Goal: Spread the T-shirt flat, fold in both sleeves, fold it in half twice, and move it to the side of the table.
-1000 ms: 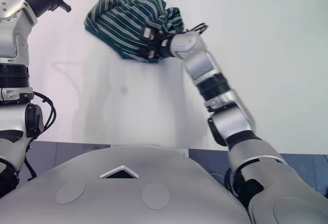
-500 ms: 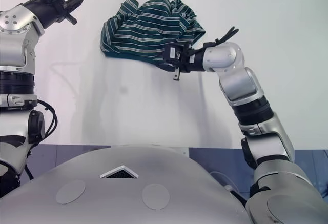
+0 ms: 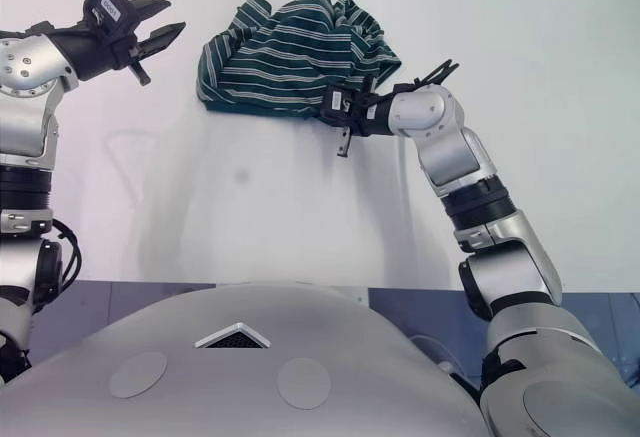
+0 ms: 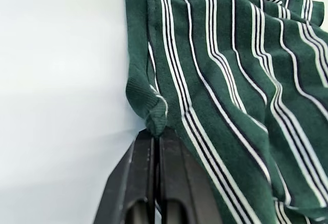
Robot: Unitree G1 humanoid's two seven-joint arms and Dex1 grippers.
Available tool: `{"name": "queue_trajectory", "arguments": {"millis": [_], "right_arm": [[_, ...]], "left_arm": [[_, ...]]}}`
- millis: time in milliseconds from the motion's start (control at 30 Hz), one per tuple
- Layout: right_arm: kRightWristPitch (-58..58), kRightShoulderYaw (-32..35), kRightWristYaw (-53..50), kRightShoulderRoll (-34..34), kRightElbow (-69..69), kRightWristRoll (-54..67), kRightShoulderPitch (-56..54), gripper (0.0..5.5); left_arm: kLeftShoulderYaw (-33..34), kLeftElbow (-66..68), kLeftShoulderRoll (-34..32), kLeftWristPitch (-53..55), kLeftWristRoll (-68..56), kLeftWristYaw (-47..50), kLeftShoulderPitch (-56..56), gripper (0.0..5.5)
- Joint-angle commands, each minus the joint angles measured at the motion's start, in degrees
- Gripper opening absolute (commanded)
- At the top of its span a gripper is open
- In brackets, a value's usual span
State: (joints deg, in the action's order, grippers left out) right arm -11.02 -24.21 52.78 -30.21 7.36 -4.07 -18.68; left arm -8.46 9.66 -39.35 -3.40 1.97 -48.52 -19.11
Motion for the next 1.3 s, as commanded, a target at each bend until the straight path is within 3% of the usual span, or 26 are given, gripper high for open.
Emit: {"name": "queue_trajectory", "arguments": {"millis": [33,100,300,533,733,867,1000,1167,1300], "right_arm": [[-2.2,2.6,-0.5,1.2,-0.4,1.8,-0.7,0.0],[-2.9,3.5,-0.5,1.5,-0.7,2.6,-1.5,0.0],[-3.1,4.0,-0.2,1.8,-0.5,2.0,-2.0,0.0],[-2.6,3.6,-0.1,2.0,0.1,1.2,-2.4,0.0],[-2.5,4.2,-0.3,2.7,0.8,1.5,-3.8,0.0],[-2.8,4.7,0.2,2.2,0.4,1.7,-4.0,0.0],[-5.1,7.3,0.5,2.4,-2.2,4.5,-4.7,0.0],[-12.3,14.9,0.9,3.6,-8.0,13.9,-7.4,0.0],[-18.1,22.0,-0.1,4.3,-9.1,22.3,-12.3,0.0]], "left_arm": [[-5.6,3.6,-5.5,-9.9,7.4,-3.4,4.2,0.67],[-7.5,6.7,-5.8,-13.7,10.8,-2.3,3.7,0.28],[-10.5,11.1,-1.8,-17.1,13.9,-0.5,2.6,0.28],[-12.4,16.9,-1.3,-20.4,19.7,5.1,-0.4,1.59],[-18.0,19.7,1.5,-24.3,24.8,6.6,-2.7,1.59],[-19.5,21.1,2.3,-25.3,24.9,6.7,-3.7,0.81],[-18.0,22.0,2.7,-25.7,21.9,6.5,-4.7,0.02],[-11.2,20.6,4.0,-22.0,10.2,3.4,-6.0,0.02],[-3.3,18.3,6.4,-12.5,-2.0,0.0,-9.9,0.02]]}}
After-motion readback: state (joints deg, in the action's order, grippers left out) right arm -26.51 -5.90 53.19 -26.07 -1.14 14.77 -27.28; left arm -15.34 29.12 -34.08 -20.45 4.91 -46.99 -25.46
